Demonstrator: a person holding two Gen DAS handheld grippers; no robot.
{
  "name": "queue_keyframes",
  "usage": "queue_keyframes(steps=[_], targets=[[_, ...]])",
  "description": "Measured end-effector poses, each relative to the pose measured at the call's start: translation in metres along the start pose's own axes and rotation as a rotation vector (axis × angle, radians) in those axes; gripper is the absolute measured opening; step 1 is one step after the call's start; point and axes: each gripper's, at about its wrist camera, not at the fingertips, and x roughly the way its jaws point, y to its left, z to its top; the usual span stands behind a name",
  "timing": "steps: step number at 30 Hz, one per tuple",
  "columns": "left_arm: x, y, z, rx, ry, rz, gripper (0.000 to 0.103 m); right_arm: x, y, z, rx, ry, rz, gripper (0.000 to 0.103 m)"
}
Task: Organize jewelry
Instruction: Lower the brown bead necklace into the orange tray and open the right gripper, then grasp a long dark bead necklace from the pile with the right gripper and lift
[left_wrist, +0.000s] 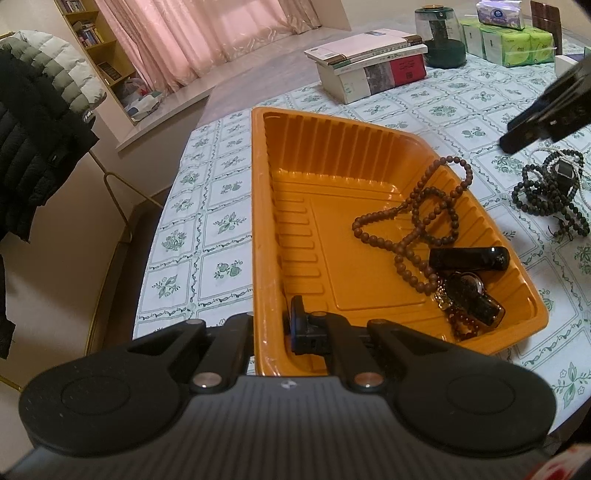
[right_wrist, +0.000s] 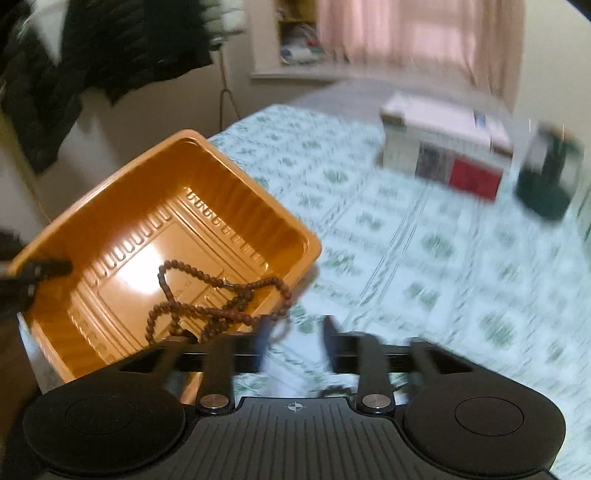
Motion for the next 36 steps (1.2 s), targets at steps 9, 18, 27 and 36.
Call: queue_keyframes(steps=[9, 18, 27, 36], targets=[[0.002, 0.002, -0.003, -0.009, 0.003, -0.008, 0.003, 0.062, -0.031, 0.012, 0.335, 0.063, 0.111, 0.040], [0.002, 0.002, -0.004, -0.012, 0.001, -0.011, 0.003, 0.046, 0.006, 0.043, 0.102, 0.016, 0.044, 0.007], [0.002, 0.003, -0.004, -0.020, 0.006, -0.011, 0.003, 0.047, 0.045, 0.087, 0.015, -0.087, 0.186, 0.009], [0.003, 0.002, -0.004, -0.022, 0.007, -0.011, 0.003, 0.015, 0.014, 0.055, 0.049, -0.101, 0.060, 0.034]])
